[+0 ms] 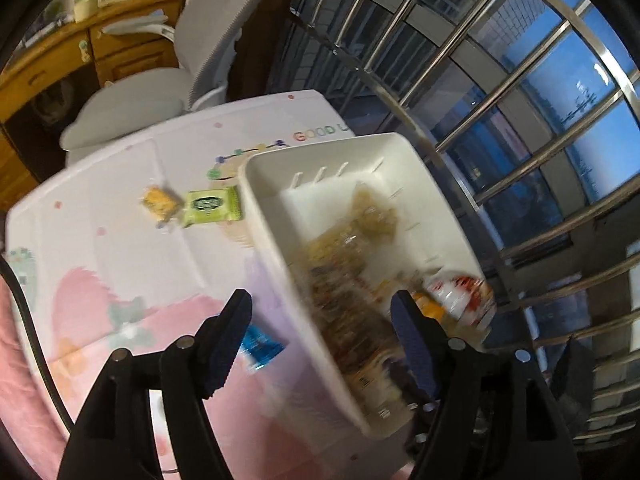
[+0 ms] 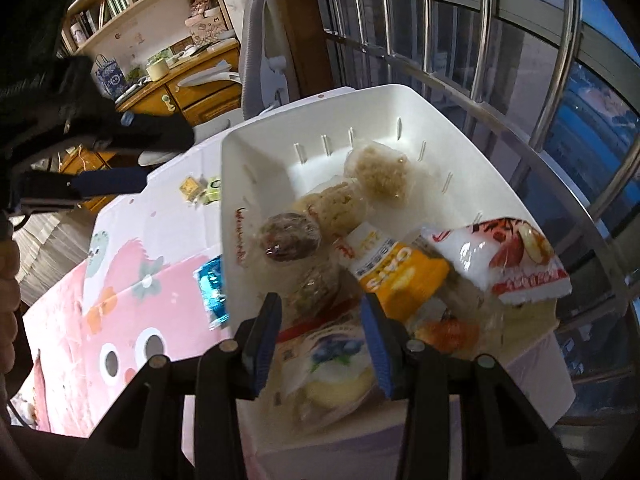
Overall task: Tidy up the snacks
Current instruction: 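Withdraw both tools from the tray toward the blue candy and yellow cake pack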
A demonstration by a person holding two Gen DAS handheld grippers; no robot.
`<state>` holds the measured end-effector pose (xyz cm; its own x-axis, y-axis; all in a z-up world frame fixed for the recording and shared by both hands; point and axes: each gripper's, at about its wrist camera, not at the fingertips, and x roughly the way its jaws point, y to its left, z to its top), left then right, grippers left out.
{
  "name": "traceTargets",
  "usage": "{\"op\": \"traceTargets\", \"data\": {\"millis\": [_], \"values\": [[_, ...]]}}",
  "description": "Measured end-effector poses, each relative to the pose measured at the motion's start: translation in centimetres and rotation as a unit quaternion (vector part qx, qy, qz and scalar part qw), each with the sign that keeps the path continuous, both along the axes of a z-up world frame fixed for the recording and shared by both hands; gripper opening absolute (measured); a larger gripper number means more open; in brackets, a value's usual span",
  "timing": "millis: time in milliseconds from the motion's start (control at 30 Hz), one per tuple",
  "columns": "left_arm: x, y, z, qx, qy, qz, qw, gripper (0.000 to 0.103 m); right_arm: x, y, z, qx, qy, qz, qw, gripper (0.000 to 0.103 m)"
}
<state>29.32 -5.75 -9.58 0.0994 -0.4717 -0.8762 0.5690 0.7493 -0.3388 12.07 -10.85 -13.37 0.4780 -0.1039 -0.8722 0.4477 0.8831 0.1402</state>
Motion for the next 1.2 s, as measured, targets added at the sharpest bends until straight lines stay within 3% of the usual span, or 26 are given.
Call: {"op": "traceTargets", "data": {"millis": [367, 600, 933, 1200], "values": [[-3.2, 8.5, 0.4, 0.045, -0.027, 0.002, 0.9986, 0.071, -3.4, 4.1, 1.1, 0.033, -0.004, -0.046, 0.998, 0.044], [-2.9, 13.3, 0.5, 0.074, -0.03, 0.02, 0.9966, 0.075, -5.2, 7.7, 1.2, 0.034, -0.007, -0.047, 0.998, 0.045], [-0.2, 14.5, 0.6, 0.137, -0.075, 0.004, 0.9878, 0.08, -4.9, 11.3, 0.7, 0.034, -0.008, -0.012, 0.999, 0.046], [2.9, 12.6, 0.2, 0.154, -0.097, -0.039, 0.9825, 0.08, -1.7, 11.9, 0.1, 0.034, -0.031, 0.007, 0.999, 0.051]]}}
